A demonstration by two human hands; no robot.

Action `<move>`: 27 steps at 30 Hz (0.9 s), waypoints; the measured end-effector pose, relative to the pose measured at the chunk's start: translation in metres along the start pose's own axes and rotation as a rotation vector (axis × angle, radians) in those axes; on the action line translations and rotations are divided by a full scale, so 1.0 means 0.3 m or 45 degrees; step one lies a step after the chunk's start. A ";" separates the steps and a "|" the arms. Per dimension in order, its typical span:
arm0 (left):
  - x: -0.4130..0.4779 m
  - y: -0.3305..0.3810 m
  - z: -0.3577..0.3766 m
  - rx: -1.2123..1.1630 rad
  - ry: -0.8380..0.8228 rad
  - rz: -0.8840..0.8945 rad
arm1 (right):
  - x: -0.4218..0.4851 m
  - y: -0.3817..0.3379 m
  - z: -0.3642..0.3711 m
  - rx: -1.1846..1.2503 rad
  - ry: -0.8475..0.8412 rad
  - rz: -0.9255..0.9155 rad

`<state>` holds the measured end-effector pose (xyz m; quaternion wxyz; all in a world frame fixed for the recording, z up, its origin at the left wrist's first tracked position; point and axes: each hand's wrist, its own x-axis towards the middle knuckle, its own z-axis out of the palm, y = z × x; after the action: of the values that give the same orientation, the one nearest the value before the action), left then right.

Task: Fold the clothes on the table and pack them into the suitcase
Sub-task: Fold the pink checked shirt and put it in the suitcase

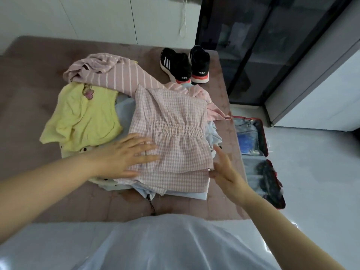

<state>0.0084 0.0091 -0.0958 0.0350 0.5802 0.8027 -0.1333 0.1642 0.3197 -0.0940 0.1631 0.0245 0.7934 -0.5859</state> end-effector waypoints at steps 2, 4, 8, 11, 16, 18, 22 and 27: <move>-0.001 -0.016 -0.003 -0.030 -0.020 -0.038 | 0.014 0.014 -0.017 -0.578 -0.119 -0.111; 0.005 -0.018 -0.015 -0.069 -0.076 -0.075 | 0.055 0.029 -0.033 -1.290 -0.006 -0.378; 0.009 0.009 -0.009 -0.100 -0.094 -0.122 | 0.162 0.049 -0.062 -1.663 0.166 -0.871; 0.006 0.026 -0.032 -0.158 -0.262 -0.217 | 0.212 0.006 -0.088 -1.617 0.203 -1.109; -0.015 0.052 -0.062 -0.393 -0.400 -0.365 | 0.233 -0.128 -0.125 -1.073 0.021 -0.906; -0.016 0.084 -0.092 -0.538 -0.451 -0.459 | 0.236 -0.178 -0.134 -0.813 -0.100 -0.671; 0.011 0.194 -0.088 -0.573 -0.313 -0.662 | 0.282 -0.215 -0.095 -0.736 0.013 -0.475; 0.077 0.288 -0.031 -0.446 0.132 -0.988 | 0.372 -0.236 -0.046 -0.554 0.157 -0.240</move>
<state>0.0831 0.0579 -0.1068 0.0397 0.2265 0.9727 0.0310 0.0392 0.2934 -0.0572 0.0604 -0.0495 0.9082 -0.4113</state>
